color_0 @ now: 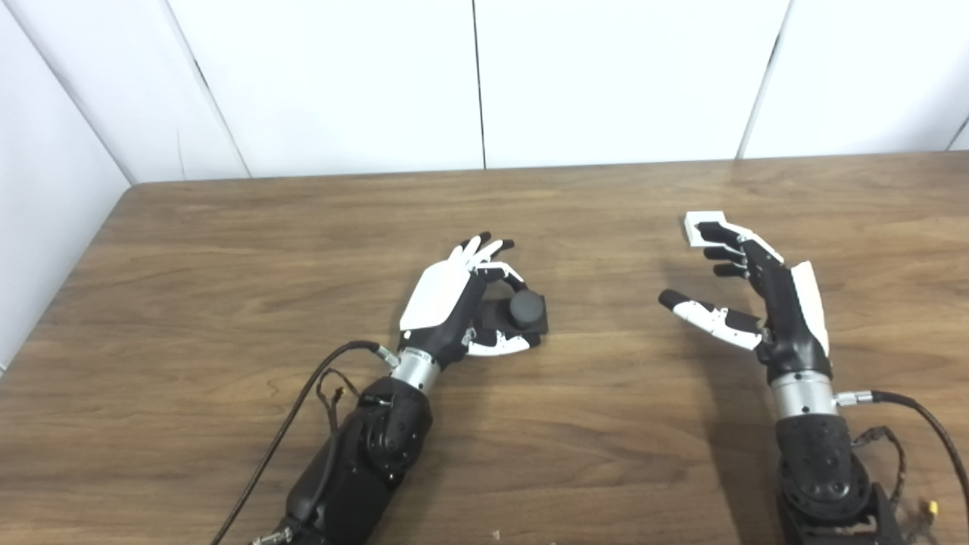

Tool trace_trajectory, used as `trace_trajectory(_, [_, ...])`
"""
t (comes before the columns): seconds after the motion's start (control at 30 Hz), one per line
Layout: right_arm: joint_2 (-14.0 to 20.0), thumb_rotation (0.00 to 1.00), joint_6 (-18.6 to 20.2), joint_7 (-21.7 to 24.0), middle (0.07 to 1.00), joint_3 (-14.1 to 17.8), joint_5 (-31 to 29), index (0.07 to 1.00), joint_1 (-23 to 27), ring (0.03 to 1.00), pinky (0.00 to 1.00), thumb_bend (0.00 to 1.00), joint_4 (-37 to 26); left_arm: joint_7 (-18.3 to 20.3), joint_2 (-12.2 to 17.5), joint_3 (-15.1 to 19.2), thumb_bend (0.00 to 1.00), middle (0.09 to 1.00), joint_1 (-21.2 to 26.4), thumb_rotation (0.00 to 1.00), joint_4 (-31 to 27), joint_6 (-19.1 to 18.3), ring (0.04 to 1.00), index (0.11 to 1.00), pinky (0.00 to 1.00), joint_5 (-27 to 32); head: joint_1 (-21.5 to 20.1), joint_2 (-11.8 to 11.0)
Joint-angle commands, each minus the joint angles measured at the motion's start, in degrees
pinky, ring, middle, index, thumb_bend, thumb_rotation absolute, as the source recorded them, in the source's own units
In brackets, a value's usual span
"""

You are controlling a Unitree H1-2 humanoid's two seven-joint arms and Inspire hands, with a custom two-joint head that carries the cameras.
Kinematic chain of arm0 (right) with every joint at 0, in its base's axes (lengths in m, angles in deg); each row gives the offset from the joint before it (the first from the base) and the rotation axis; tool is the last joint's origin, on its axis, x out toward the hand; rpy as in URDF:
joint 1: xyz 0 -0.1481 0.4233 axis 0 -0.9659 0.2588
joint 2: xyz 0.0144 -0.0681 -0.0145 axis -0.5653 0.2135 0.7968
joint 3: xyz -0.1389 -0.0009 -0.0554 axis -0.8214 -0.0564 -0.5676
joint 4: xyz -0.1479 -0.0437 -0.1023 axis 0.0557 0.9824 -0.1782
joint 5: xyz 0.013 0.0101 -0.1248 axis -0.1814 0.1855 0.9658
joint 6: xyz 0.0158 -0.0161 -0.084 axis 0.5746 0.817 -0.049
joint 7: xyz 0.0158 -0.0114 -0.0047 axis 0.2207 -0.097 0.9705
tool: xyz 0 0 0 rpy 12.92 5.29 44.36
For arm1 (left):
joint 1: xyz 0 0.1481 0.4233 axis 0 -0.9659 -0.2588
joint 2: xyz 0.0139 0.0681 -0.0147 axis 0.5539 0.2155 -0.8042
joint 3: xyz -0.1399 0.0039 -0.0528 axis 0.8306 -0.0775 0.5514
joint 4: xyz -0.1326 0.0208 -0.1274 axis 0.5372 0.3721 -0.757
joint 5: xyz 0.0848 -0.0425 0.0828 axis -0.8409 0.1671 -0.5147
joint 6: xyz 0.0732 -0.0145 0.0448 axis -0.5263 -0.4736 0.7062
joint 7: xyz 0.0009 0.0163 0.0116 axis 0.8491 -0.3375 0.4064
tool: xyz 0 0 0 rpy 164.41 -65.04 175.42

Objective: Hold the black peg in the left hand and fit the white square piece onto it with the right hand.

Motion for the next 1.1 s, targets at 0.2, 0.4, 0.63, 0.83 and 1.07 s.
trace_trajectory(0.2, [0.6,0.28,-1.1,0.0,0.786,0.2,-0.4,0.758,1.9,0.747,0.69,0.7,-2.3,1.8,0.5,-0.6,0.92,0.938,-2.3,0.39,4.8,-2.0,1.0,0.615,1.0,-2.6,0.0,0.4])
trace_trajectory(0.4, [0.8,0.29,-1.3,0.0,0.788,0.4,-0.5,0.758,1.8,0.746,0.69,0.7,-2.3,2.5,0.5,-0.4,0.92,0.948,-2.1,0.39,4.8,-2.7,1.0,0.632,1.0,-3.0,0.3,0.5])
trace_trajectory(0.63, [0.8,0.31,-1.4,-0.1,0.784,0.4,-0.3,0.758,1.8,0.746,0.68,0.71,-2.3,2.1,0.0,0.6,0.91,0.939,-2.2,0.34,5.3,-2.5,1.0,0.578,1.0,-2.7,0.6,0.7])
trace_trajectory(0.83, [0.8,0.3,-1.0,0.1,0.787,0.6,-0.5,0.758,1.7,0.752,0.69,0.7,-2.7,2.3,0.2,0.8,0.89,0.934,-2.1,0.32,5.6,-2.6,1.0,0.563,1.0,-3.0,0.7,0.7])
trace_trajectory(1.07, [1.3,0.29,-0.7,0.6,0.783,0.7,-0.6,0.755,2.2,0.751,0.71,0.71,-2.6,1.6,0.3,1.1,0.89,0.932,-2.1,0.32,6.0,-2.2,1.0,0.562,1.0,-2.9,-0.1,0.2])
